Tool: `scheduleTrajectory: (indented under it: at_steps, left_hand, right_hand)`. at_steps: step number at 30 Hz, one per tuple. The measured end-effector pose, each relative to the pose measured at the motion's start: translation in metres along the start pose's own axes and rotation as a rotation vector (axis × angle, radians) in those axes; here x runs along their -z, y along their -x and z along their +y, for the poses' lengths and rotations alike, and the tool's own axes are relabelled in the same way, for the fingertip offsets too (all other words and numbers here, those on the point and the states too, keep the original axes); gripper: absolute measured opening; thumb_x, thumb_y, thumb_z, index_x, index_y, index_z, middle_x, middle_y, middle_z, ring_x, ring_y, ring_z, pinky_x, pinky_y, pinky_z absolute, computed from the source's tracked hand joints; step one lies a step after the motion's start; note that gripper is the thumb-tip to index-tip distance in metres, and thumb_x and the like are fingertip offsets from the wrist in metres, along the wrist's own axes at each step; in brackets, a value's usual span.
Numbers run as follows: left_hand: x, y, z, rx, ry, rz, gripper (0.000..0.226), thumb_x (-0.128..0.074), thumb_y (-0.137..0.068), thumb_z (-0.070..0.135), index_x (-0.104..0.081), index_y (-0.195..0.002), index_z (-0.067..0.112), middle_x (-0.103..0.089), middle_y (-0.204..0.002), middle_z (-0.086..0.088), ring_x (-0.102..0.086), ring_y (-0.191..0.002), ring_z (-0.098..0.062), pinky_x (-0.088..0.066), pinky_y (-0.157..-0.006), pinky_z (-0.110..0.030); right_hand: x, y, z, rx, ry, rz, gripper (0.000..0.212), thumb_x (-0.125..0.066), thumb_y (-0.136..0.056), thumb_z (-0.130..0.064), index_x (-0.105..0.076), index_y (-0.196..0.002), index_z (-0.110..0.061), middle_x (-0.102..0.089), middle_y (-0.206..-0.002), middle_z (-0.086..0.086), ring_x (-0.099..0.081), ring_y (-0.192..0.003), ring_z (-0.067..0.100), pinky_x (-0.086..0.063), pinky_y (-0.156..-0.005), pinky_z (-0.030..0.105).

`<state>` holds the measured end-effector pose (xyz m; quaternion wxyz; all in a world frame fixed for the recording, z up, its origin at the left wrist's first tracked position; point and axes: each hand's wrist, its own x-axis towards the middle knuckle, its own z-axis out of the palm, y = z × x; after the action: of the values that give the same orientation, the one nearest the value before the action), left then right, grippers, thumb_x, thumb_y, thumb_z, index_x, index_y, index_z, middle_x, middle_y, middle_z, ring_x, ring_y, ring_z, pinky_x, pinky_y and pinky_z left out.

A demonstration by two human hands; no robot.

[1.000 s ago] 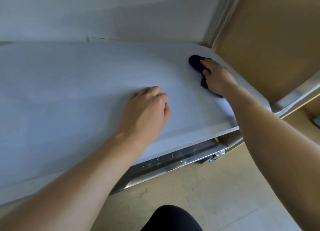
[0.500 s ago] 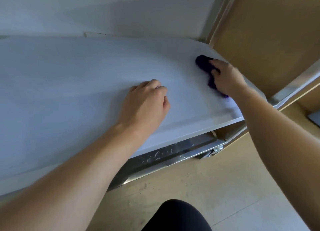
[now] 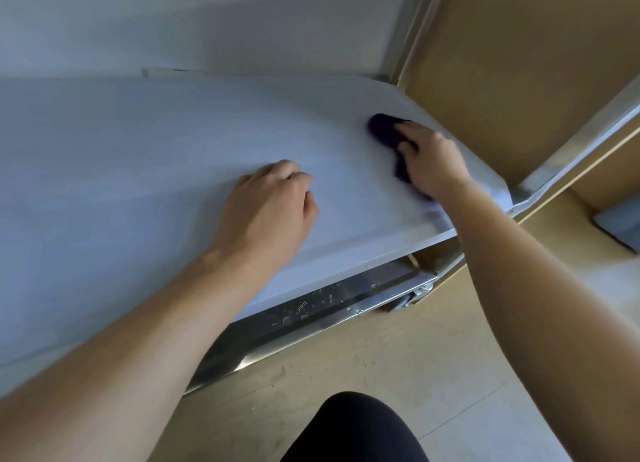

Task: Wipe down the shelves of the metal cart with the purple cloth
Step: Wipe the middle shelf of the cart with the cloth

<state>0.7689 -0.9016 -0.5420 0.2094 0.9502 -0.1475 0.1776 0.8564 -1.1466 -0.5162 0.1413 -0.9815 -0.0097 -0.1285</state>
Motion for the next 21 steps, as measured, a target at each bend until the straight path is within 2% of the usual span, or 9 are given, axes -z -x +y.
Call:
scheduleTrajectory:
  at_steps: [2,3,6,8,11,13,18,21]
  left_hand:
    - [-0.001,0.0,0.001,-0.003,-0.002,-0.001,0.022,-0.053,-0.091,0.017,-0.07,-0.102,0.008,-0.065,-0.117,-0.007,-0.062,-0.104,-0.029,-0.048,-0.089,-0.039]
    - [-0.001,0.0,0.001,-0.004,-0.007,0.005,0.022,-0.053,-0.091,0.016,-0.07,-0.101,0.008,-0.065,-0.116,-0.007,-0.062,-0.104,-0.03,-0.049,-0.089,-0.039]
    - [-0.001,-0.002,0.001,-0.012,-0.038,0.009,0.026,-0.048,-0.089,0.019,-0.07,-0.099,0.007,-0.066,-0.112,-0.007,-0.062,-0.098,-0.032,-0.05,-0.085,-0.041]
    - [0.0,-0.002,0.002,-0.021,-0.051,0.002,0.033,-0.042,-0.086,0.023,-0.069,-0.097,0.007,-0.065,-0.107,-0.008,-0.062,-0.093,-0.033,-0.051,-0.081,-0.043]
    - [0.001,-0.001,0.002,-0.022,-0.045,-0.002,0.032,-0.042,-0.088,0.022,-0.069,-0.099,0.008,-0.065,-0.108,-0.008,-0.062,-0.093,-0.033,-0.051,-0.081,-0.044]
    - [0.002,0.0,0.003,-0.008,-0.01,0.0,0.025,-0.05,-0.091,0.018,-0.07,-0.102,0.007,-0.065,-0.114,-0.008,-0.063,-0.098,-0.032,-0.051,-0.084,-0.043]
    - [0.003,0.002,0.004,-0.012,0.021,-0.003,0.021,-0.055,-0.09,0.013,-0.07,-0.102,0.005,-0.066,-0.116,-0.009,-0.063,-0.101,-0.032,-0.051,-0.087,-0.043]
    - [0.002,0.0,0.002,-0.002,0.021,-0.017,0.02,-0.055,-0.09,0.014,-0.07,-0.099,0.005,-0.066,-0.114,-0.009,-0.063,-0.099,-0.032,-0.051,-0.087,-0.043]
  right_hand:
    - [0.005,0.002,0.008,-0.123,0.009,0.01,0.042,-0.044,-0.099,-0.017,-0.048,-0.141,-0.022,-0.047,-0.146,0.001,-0.048,-0.129,0.03,-0.037,-0.103,0.033]
    - [0.004,0.005,0.002,-0.109,0.008,0.001,0.043,-0.044,-0.099,-0.016,-0.048,-0.141,-0.022,-0.046,-0.147,0.001,-0.047,-0.129,0.03,-0.038,-0.104,0.033]
    - [-0.011,0.024,-0.041,0.132,-0.061,-0.022,0.043,-0.046,-0.097,-0.013,-0.051,-0.139,-0.022,-0.044,-0.149,-0.002,-0.043,-0.134,0.023,-0.031,-0.107,0.027]
    - [-0.02,0.041,-0.065,0.28,-0.125,-0.029,0.042,-0.048,-0.096,-0.012,-0.054,-0.136,-0.022,-0.046,-0.147,-0.005,-0.043,-0.134,0.019,-0.033,-0.105,0.026]
    - [-0.019,0.042,-0.061,0.33,-0.154,-0.037,0.04,-0.048,-0.098,-0.016,-0.054,-0.136,-0.025,-0.047,-0.146,-0.007,-0.045,-0.133,0.018,-0.034,-0.105,0.027]
    - [-0.011,0.03,-0.038,0.252,-0.101,-0.04,0.041,-0.047,-0.098,-0.017,-0.052,-0.137,-0.026,-0.046,-0.147,-0.006,-0.047,-0.131,0.022,-0.034,-0.107,0.028]
    - [0.017,0.016,0.027,-0.188,0.033,0.056,0.043,-0.039,-0.099,-0.013,-0.047,-0.141,-0.024,-0.048,-0.145,0.003,-0.048,-0.126,0.032,-0.04,-0.1,0.034]
    - [0.015,0.018,0.019,-0.19,0.045,0.046,0.045,-0.038,-0.099,-0.009,-0.046,-0.141,-0.02,-0.045,-0.147,0.002,-0.045,-0.129,0.032,-0.04,-0.099,0.035]
